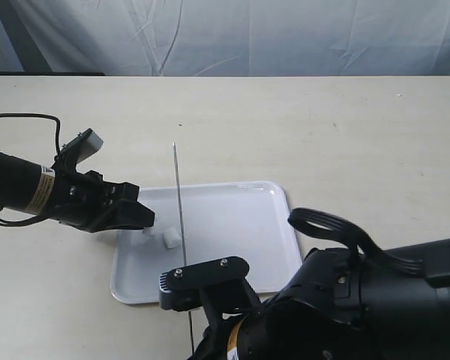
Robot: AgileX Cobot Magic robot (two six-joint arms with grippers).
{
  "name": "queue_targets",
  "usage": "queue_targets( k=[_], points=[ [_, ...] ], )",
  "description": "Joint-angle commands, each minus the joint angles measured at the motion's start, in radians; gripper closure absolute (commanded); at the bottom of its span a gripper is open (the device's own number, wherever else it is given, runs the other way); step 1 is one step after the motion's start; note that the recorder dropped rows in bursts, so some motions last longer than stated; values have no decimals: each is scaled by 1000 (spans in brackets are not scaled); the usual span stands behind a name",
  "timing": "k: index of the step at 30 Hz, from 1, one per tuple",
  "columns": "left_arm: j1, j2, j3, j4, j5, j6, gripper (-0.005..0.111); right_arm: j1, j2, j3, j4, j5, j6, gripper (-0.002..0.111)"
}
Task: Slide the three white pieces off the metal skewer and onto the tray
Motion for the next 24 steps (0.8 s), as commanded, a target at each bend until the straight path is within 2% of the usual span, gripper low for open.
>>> queue_targets(
  k=[1, 7, 10, 12, 15, 18, 19, 21, 24],
  points=[
    [-2, 2, -3, -5, 13, 3, 74, 2, -7, 3, -4, -10, -13, 109],
    [-2, 2, -3, 21, 14, 5, 60, 2, -7, 3, -4, -14, -13, 109],
    [-2, 2, -3, 2, -16, 3, 58, 2, -7, 3, -4, -19, -13, 109],
    [-2, 0, -9, -18, -68, 3, 58, 2, -9, 3, -4, -18, -13, 109],
    [12, -39, -48, -7, -262, -7, 58, 0, -28, 3, -25, -23, -13, 109],
    [74, -86, -55, 11, -442, -8, 58, -24, -62, 3, -26, -13, -13, 109],
    [103, -99, -55, 16, -457, -25, 58, -51, -87, 3, -30, -2, -13, 109],
    [112, -111, -51, 17, -457, -63, 59, -89, -128, 3, -37, 0, -16, 109],
    [74, -131, -18, 34, -457, -78, 59, -153, -164, 1, -56, 27, -18, 109]
  ],
)
